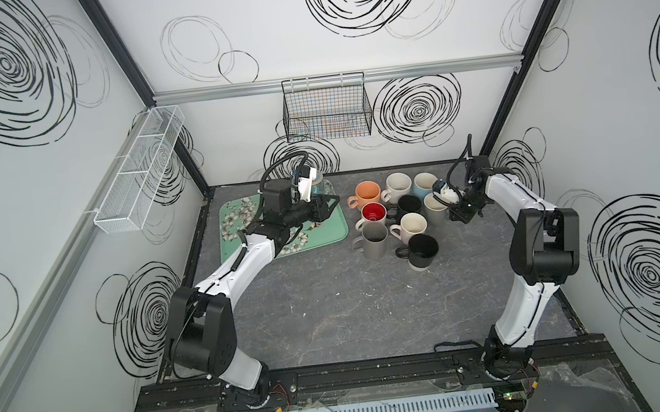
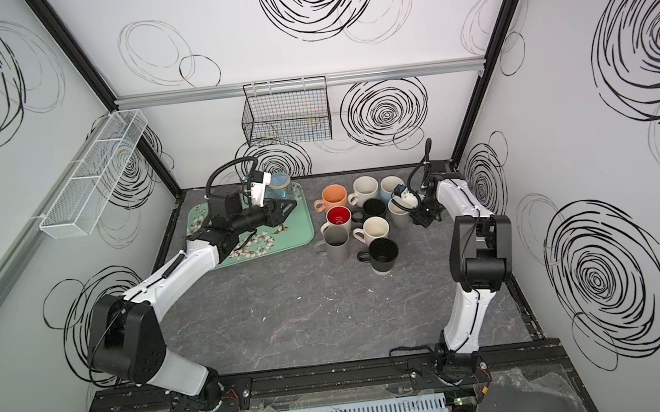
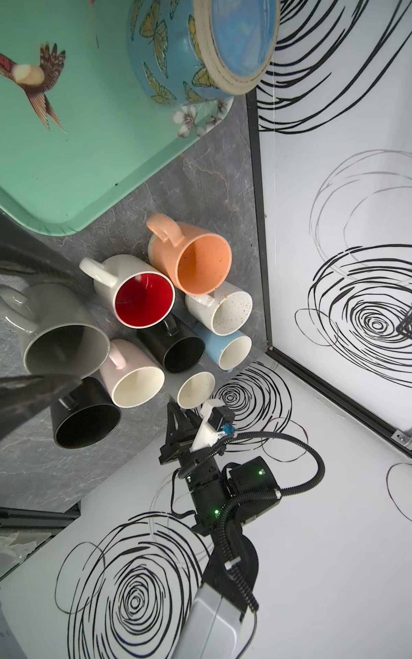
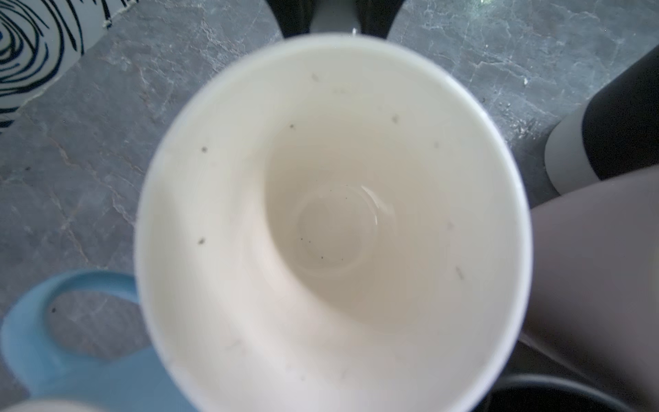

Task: Turn the mug right side up
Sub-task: 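Lower the grey mug upright beside the light blue mug with the right gripper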

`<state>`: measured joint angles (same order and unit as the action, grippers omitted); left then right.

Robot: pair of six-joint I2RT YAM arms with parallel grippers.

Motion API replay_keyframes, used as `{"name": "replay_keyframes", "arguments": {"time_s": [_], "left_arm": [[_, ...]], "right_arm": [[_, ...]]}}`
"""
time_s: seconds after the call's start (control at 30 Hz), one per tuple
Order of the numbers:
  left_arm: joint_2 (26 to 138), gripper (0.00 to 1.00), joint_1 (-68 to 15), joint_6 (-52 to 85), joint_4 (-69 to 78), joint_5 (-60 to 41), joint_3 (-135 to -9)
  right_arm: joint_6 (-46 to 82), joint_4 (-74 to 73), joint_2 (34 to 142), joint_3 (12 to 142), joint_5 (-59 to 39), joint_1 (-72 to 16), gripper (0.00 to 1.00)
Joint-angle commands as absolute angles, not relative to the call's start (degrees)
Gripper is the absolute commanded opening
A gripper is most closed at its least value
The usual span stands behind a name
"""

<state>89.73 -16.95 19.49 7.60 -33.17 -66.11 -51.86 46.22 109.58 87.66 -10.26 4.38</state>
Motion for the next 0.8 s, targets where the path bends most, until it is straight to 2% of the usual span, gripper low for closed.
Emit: {"name": "replay_keyframes", "arguments": {"time_s": [0.0,0.43,0.57,0.77], "left_arm": [[89.91,0.45,-16.27,18.65,9.34,-33.2,-67.85],[90.39,0.46,-15.29,18.53,8.24,-32.87,-68.2],[90.79,0.46,-15.17,18.64,8.18,-32.98,-68.52],[90.59,0.46,-15.14,18.06,7.75,-33.16,-69.07]], "right_arm": [[-52.87,42.05,110.01,88.86,-15.2,4.35,0.0],[-54.82,40.16,113.43,89.05,-17.99,5.19,0.0],[-54.84,40.21,114.91,89.66,-18.78,5.1,0.09],[-54.91,39.24,115.18,89.83,-16.82,4.88,0.33]]}}
